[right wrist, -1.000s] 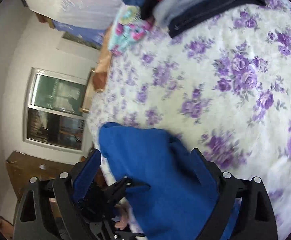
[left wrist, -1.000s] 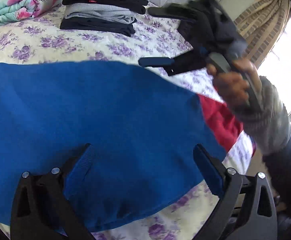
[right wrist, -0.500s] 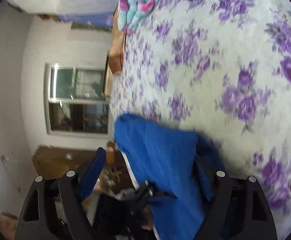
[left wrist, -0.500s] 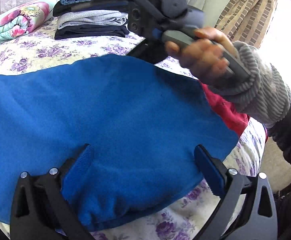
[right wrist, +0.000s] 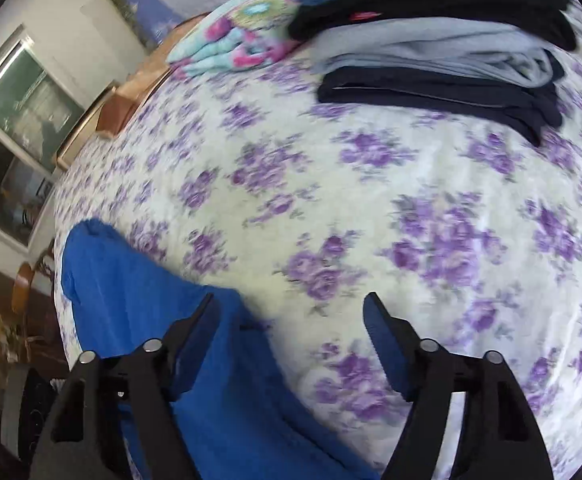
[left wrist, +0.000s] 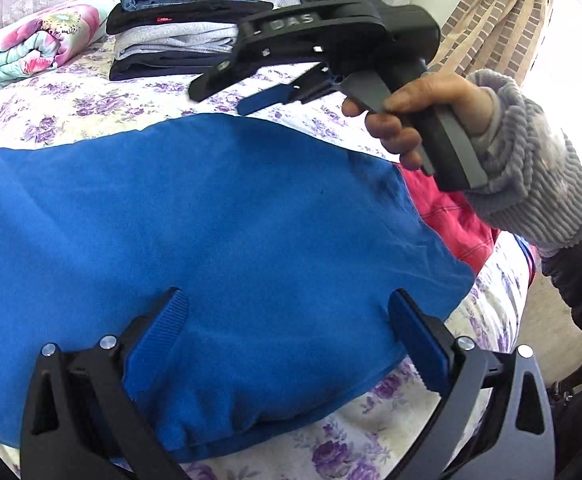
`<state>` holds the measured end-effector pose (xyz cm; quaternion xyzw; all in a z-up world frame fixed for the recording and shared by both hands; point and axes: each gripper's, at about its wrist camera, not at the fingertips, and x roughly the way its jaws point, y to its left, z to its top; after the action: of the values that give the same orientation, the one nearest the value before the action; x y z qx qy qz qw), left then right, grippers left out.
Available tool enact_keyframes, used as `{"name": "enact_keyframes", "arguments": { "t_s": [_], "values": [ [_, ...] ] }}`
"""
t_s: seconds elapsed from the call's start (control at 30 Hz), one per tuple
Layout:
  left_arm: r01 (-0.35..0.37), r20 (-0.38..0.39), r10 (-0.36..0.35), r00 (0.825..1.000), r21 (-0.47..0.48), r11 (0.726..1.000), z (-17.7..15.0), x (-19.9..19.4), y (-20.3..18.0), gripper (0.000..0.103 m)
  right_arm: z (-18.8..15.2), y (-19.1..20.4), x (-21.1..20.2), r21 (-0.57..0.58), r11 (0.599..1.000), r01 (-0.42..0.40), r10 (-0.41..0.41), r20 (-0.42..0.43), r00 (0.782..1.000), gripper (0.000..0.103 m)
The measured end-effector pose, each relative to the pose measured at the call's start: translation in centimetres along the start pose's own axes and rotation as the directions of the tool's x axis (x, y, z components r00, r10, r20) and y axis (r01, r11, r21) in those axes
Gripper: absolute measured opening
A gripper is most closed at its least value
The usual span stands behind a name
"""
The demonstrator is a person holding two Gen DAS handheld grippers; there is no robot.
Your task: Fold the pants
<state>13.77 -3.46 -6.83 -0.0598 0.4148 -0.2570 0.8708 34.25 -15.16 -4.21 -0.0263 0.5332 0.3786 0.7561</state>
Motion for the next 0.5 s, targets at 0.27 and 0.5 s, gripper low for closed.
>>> {"name": "enact_keyframes", "arguments": {
  "t_s": [0.27, 0.5],
  "values": [
    [0.003, 0.004, -0.003, 1.000, 0.000, 1.000, -0.1, -0.1, 0.0, 0.098, 0.3, 2.1, 2.3, -0.178, 0.937, 0.302, -0.297, 0.053, 0.953, 0.056],
    [0.018, 0.014, -0.018, 1.000, -0.011, 1.000, -0.1, -0.4, 0.2, 0.098, -1.7, 4.0, -0.8, -0.200, 0.967, 0.161, -0.156, 0.037, 0.987, 0.056]
  ]
}}
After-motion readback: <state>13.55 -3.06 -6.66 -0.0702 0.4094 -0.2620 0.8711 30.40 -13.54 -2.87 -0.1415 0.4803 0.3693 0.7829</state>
